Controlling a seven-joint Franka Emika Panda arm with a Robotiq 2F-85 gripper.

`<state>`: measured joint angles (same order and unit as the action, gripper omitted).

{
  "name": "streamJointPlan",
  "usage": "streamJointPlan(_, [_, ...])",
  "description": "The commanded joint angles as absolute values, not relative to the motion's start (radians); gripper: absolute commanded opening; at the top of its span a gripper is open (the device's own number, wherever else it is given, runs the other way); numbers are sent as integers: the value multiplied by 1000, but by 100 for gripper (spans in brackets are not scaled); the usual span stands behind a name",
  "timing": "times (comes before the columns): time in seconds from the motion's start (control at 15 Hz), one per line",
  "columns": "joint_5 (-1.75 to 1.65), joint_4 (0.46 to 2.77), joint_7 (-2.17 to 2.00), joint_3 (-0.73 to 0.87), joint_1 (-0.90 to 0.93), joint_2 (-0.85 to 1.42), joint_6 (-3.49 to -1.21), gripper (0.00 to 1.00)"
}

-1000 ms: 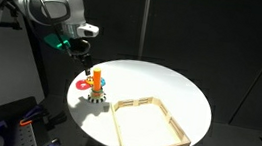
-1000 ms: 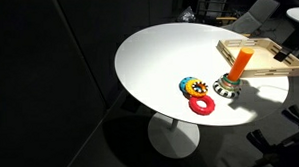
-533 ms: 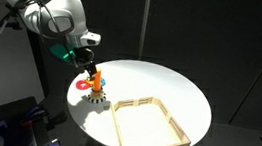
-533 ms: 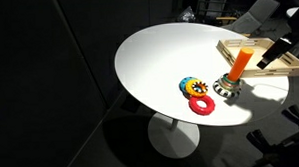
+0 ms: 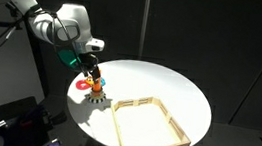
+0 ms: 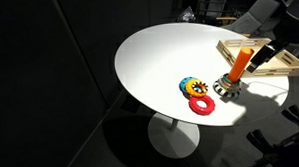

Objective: Remove the clear and green rings from the orange stand

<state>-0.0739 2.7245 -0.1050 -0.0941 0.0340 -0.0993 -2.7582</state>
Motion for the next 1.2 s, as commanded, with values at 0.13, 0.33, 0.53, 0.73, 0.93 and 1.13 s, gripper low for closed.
streamJointPlan(0.13, [-136, 2732, -150, -93, 23, -74, -2824, 100])
streamJointPlan(0.33, [-196, 2727, -192, -91, 13, -35, -2884, 100])
streamJointPlan(0.53, [-253, 2721, -237, -87, 6, 15, -2954, 100])
streamJointPlan(0.73, [-271, 2719, -258, -76, 14, 67, -3021, 100])
streamJointPlan(0.93, [-278, 2713, -261, -61, 24, 117, -3078, 100])
streamJointPlan(1.13, [-281, 2702, -257, -37, 38, 158, -3121, 100])
